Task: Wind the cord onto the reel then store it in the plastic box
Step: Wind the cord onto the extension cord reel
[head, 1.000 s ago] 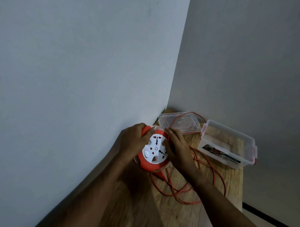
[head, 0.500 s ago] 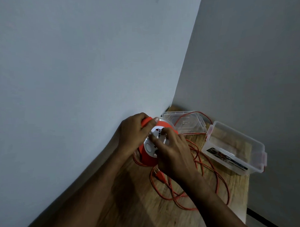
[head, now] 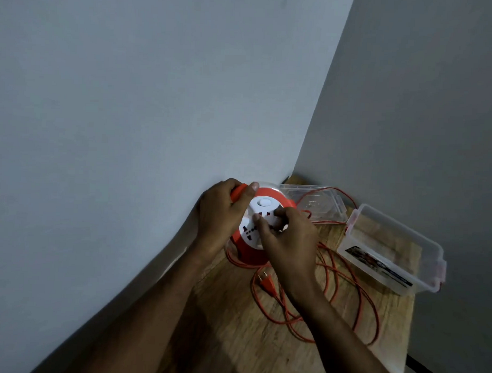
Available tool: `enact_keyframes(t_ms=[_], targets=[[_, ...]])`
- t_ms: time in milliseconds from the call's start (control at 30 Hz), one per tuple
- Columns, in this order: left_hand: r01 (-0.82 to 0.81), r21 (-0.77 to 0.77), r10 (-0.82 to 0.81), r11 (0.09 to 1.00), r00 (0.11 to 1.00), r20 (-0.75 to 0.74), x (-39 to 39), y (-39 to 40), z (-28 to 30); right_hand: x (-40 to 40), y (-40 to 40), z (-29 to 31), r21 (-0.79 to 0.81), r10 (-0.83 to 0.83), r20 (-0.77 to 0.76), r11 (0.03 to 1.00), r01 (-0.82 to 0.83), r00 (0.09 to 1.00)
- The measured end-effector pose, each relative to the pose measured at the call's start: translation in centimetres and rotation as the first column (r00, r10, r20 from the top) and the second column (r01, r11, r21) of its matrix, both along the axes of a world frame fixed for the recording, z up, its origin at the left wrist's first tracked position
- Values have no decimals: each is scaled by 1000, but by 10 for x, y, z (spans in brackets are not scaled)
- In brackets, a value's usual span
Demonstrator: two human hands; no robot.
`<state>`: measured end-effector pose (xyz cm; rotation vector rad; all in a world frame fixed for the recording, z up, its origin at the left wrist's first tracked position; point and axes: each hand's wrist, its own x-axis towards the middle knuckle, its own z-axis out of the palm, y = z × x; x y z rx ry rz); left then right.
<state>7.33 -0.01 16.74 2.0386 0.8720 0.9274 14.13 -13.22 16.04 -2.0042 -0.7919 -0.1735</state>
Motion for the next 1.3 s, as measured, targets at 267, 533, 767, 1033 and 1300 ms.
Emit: enact_keyframes(t_ms=[267,533,767,1033,1300], targets=[[-4,35,4,999,1000,-13,-8,-2,12,8,-30,11,-532,467,518,832,-158,717],[-21,90,22,996,1000,-14,-24,-11,19,-2,-26,21,-396,375,508,901,-177,775],[-75,-46,78,996,994,76,-25,-16,17,-17,-14,42,-98,107,182,991,-90,977],[-47,-53,51,997,995,82,-31,-10,22,-12,-31,53,-567,593,499,775,-279,632],[-5,3,5,1000,999,49,-34,-5,24,-5,-29,46,-636,582,541,755,-157,608]])
